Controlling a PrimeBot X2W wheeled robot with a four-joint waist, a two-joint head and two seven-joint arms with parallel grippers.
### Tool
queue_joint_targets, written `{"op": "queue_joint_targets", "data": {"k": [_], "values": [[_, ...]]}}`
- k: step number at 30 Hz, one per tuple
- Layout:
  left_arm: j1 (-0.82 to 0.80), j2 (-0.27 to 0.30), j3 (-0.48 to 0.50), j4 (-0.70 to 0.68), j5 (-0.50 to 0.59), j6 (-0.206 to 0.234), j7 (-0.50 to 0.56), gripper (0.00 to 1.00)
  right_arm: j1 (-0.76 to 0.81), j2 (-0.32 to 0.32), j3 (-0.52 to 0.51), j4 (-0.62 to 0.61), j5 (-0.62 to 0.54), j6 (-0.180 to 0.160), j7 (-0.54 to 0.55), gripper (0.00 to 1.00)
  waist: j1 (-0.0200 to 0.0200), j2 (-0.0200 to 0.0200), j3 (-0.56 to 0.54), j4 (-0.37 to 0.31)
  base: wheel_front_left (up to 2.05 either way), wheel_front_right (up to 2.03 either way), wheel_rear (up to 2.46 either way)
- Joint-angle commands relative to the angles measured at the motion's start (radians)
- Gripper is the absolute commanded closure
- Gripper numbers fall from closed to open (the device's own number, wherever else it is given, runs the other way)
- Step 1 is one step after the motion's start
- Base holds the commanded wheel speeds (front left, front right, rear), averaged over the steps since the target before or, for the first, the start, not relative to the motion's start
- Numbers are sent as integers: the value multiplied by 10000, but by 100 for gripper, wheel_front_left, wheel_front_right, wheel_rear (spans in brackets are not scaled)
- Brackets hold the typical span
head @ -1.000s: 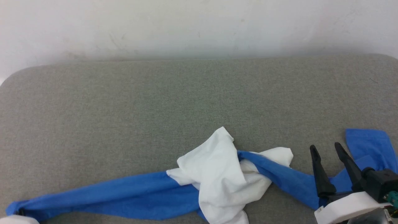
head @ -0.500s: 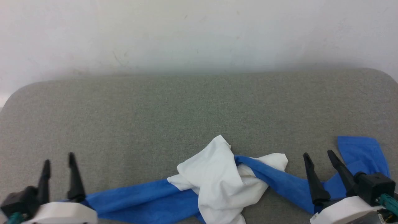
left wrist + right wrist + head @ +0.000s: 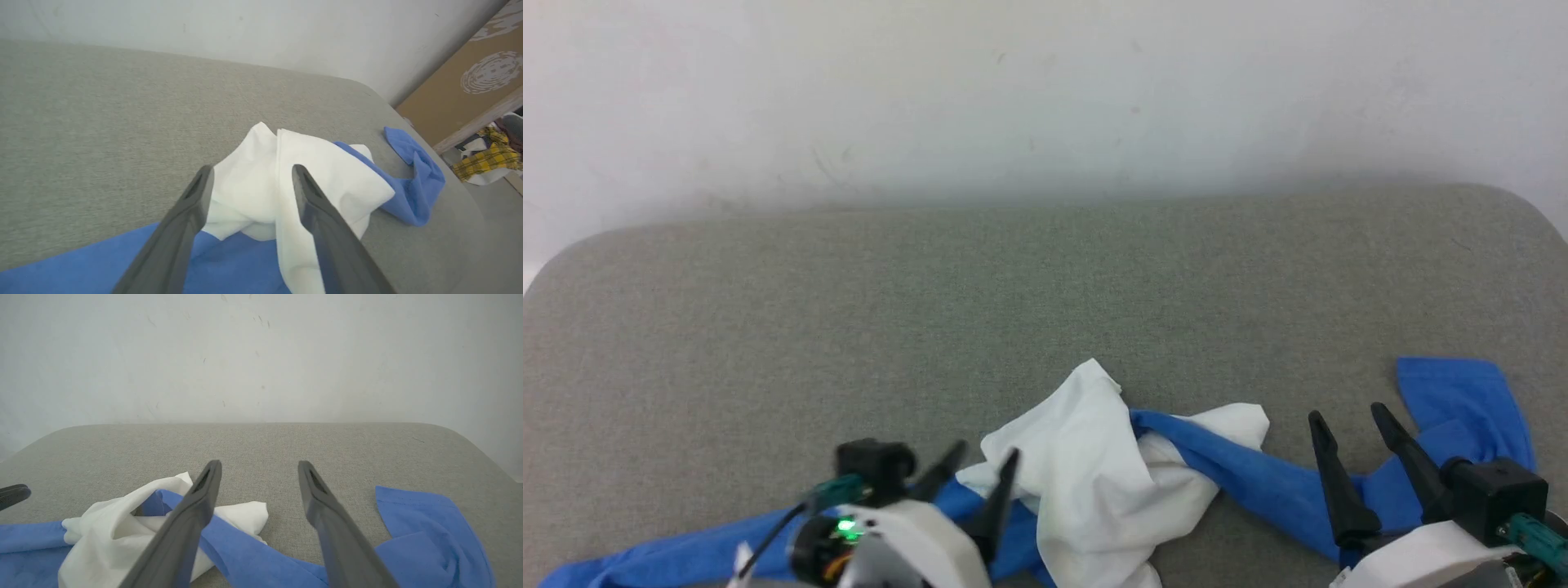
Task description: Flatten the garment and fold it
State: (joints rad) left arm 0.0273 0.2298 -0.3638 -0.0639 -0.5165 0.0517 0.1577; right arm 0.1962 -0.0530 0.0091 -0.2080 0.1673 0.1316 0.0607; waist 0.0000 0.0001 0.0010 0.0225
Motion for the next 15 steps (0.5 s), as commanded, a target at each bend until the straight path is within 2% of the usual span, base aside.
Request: {"op": "queue_joint_targets", "data": {"k": [1, 5, 11, 12, 13, 14, 15], "values": [[-300, -149, -213, 223, -231, -170, 392, 0, -7, 27, 55, -33, -10, -9, -10, 0, 0, -1, 112, -92, 0, 0, 0], [-756, -361, -788, 1074, -603, -480, 1549, 0, -126, 27, 80, 43, 34, -9, -44, 0, 0, -1, 235, -302, 0, 0, 0], [-1155, -384, -1217, 2067, -772, -766, 2384, 0, -187, 27, 9, 167, 132, -9, -118, 0, 0, -1, 371, -584, 0, 0, 0], [-1215, -384, -1301, 2155, -777, -853, 2459, 3, -195, 27, -4, 188, 135, -9, -131, 0, 0, -1, 381, -612, 0, 0, 0], [-1274, -434, -1332, 2157, -793, -916, 2401, 58, -207, 27, -8, 203, 142, -9, -141, 0, 0, -1, 403, -647, 0, 0, 0], [-1331, -473, -1388, 2150, -776, -976, 2347, 100, -218, 27, -21, 217, 147, -9, -155, 0, 0, -1, 413, -666, 0, 0, 0], [-1393, -524, -1451, 2104, -745, -1035, 2257, 100, -226, 27, -40, 227, 146, -9, -165, 0, 0, -1, 432, -681, 0, 0, 0]]}}
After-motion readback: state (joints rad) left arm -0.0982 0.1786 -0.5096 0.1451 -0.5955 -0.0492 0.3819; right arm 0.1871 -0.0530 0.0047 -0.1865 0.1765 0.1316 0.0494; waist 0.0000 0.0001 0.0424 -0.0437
